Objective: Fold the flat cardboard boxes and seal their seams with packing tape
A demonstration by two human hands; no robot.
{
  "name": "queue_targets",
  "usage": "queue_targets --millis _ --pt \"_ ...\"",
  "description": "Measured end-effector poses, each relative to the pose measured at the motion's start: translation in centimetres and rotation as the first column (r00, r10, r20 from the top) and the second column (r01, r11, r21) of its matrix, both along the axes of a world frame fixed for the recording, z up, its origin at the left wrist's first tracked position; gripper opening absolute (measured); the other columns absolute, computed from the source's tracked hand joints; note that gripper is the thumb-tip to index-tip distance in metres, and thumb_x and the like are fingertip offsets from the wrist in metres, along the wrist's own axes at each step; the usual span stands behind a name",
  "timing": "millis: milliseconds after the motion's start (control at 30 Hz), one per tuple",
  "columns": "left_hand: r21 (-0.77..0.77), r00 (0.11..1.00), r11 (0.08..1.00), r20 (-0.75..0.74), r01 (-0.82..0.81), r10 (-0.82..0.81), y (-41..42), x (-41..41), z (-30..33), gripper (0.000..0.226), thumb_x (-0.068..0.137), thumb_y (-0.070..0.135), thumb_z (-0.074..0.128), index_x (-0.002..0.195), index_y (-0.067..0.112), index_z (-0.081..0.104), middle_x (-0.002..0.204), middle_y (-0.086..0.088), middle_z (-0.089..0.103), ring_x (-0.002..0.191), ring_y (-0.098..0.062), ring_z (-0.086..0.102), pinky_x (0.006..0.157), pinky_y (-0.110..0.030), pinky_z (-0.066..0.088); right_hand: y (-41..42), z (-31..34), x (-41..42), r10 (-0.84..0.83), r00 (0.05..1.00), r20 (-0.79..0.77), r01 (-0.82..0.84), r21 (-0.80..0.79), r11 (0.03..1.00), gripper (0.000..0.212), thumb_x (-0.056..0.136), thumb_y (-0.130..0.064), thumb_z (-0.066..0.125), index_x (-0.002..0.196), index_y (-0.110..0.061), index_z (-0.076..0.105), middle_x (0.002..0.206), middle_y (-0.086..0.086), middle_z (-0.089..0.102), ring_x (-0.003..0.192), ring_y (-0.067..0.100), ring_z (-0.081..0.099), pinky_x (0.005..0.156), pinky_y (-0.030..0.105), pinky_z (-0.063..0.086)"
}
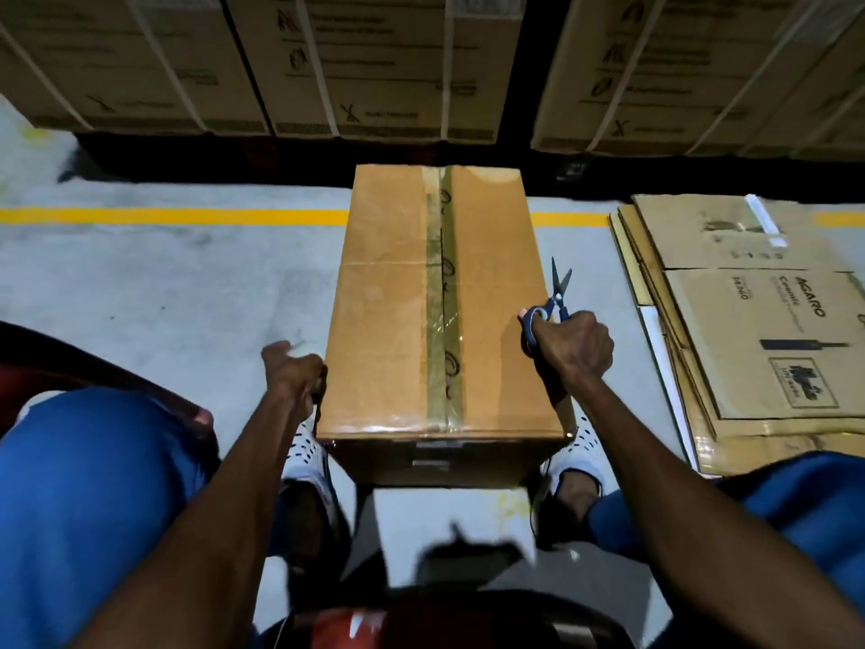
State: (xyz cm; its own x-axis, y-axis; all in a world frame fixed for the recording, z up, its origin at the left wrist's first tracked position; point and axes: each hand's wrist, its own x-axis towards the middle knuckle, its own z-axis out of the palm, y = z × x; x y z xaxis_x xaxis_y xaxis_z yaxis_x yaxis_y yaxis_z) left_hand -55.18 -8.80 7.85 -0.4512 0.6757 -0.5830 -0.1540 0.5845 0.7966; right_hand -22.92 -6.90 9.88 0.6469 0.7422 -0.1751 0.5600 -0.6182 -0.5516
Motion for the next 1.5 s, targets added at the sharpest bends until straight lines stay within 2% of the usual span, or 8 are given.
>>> queue_targets --millis 233,400,600,833,1000,1133,1300,1500 --pt "-0.117 0.991 0.989 -0.079 0.094 -0.104 -8.2 -3.1 -0.5 0.059 0.092 -0.012 0.039 0.144 0.013 0.029 0.094 -0.019 0.050 0.055 -0.027 0.043 0.033 -0.015 0.032 -8.6 -0.2 -2.3 0.061 0.998 0.021 -0.059 -0.088 0.994 0.057 0.084 -0.059 0.067 0.099 -0.004 0.065 0.102 0.015 0.069 0.096 0.036 0.067 0.075 0.037 0.050" --pt "-0.163 0.974 0.980 -0.177 0.115 -0.144 -9.5 -3.9 -0.4 0.060 0.084 -0.012 0.051 0.133 0.019 0.041 0.117 -0.027 0.059 0.084 -0.037 0.064 0.067 -0.041 0.052 -11.5 -0.6 -3.9 0.121 0.992 0.033 -0.115 -0.138 0.984 0.053 0.089 -0.053 0.064 0.104 -0.003 0.062 0.108 0.018 0.068 0.101 0.039 0.064 0.081 0.040 0.051" --pt "0.013 0.985 0.997 -0.157 0.072 -0.069 -5.0 -3.5 3.6 0.052 0.087 -0.005 0.065 0.134 0.009 0.048 0.118 -0.012 0.054 0.083 -0.018 0.056 0.067 -0.027 0.047 -9.0 0.8 -2.8 0.204 0.972 0.118 -0.186 -0.146 0.972 0.054 0.091 -0.054 0.061 0.106 -0.002 0.061 0.111 0.021 0.066 0.106 0.041 0.062 0.086 0.041 0.049" --pt "0.269 0.888 0.883 -0.370 0.383 -0.272 1.7 -1.9 10.0 0.022 0.092 0.010 0.062 0.110 0.023 0.061 0.111 -0.005 0.062 0.091 -0.020 0.058 0.062 -0.026 0.046 0.2 7.4 -0.4 0.600 0.789 0.131 -0.559 -0.251 0.790 0.058 0.087 -0.064 0.063 0.095 -0.007 0.062 0.088 0.014 0.067 0.078 0.031 0.061 0.063 0.032 0.041" --pt "0.328 0.804 0.743 -0.365 0.583 -0.470 5.3 0.4 12.7 0.022 0.095 0.009 0.060 0.115 0.018 0.064 0.108 0.001 0.062 0.084 -0.010 0.056 0.051 -0.011 0.044 4.5 9.9 -2.8 0.608 0.783 -0.133 -0.601 0.090 0.794 0.045 0.078 -0.049 0.082 0.105 -0.016 0.068 0.090 0.008 0.072 0.084 0.027 0.068 0.068 0.035 0.050" --pt "0.260 0.643 0.589 -0.358 0.765 -0.677 8.3 2.2 12.6 0.020 0.095 0.015 0.062 0.108 0.030 0.066 0.109 0.004 0.065 0.088 -0.014 0.056 0.070 -0.027 0.041 7.2 10.2 -6.1 0.547 0.677 -0.492 -0.425 0.346 0.836 0.053 0.073 -0.023 0.090 0.119 -0.011 0.066 0.103 0.014 0.074 0.096 0.028 0.073 0.074 0.036 0.057" --pt "0.264 0.602 0.542 -0.351 0.798 -0.717 10.9 3.3 12.0 0.016 0.096 0.018 0.063 0.106 0.030 0.065 0.106 0.001 0.065 0.088 -0.017 0.056 0.070 -0.031 0.039 9.9 10.1 -8.6 0.562 0.589 -0.581 -0.410 0.385 0.827 0.067 0.071 -0.012 0.089 0.130 -0.008 0.057 0.104 0.012 0.076 0.085 0.018 0.074 0.070 0.032 0.055" --pt "0.296 0.609 0.533 -0.345 0.793 -0.714 12.2 3.9 11.6 0.012 0.094 0.019 0.065 0.103 0.027 0.065 0.115 0.004 0.063 0.097 -0.018 0.057 0.072 -0.029 0.042 11.6 9.3 -9.9 0.520 0.586 -0.622 -0.374 0.362 0.854 0.073 0.068 -0.004 0.089 0.133 -0.009 0.056 0.105 0.014 0.076 0.086 0.026 0.073 0.073 0.038 0.058"
